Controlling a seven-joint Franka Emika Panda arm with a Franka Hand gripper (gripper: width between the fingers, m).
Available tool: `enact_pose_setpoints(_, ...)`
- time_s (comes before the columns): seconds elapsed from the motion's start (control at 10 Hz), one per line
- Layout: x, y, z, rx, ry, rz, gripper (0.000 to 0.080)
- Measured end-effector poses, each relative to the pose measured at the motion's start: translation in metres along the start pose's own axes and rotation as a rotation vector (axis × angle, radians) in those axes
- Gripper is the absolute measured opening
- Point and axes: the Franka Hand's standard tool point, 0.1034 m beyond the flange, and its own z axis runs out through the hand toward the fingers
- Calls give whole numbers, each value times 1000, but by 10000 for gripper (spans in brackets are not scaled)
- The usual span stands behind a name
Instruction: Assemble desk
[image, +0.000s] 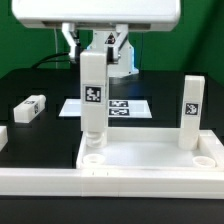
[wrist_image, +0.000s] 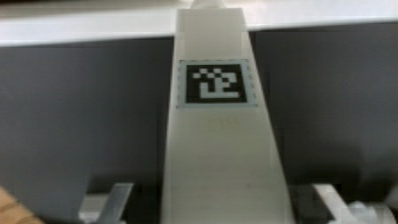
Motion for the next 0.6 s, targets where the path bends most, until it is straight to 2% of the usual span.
enact_pose_setpoints(0.1, -2, -10, 1, 7, 11, -6, 290)
enact_pose_setpoints(0.3, -3, -41, 1, 37, 4, 17, 290)
enact_pose_setpoints(0.4, -4, -49, 1, 48, 4, 19, 290)
enact_pose_setpoints(0.6, -4, -50, 1, 48, 3, 22, 290)
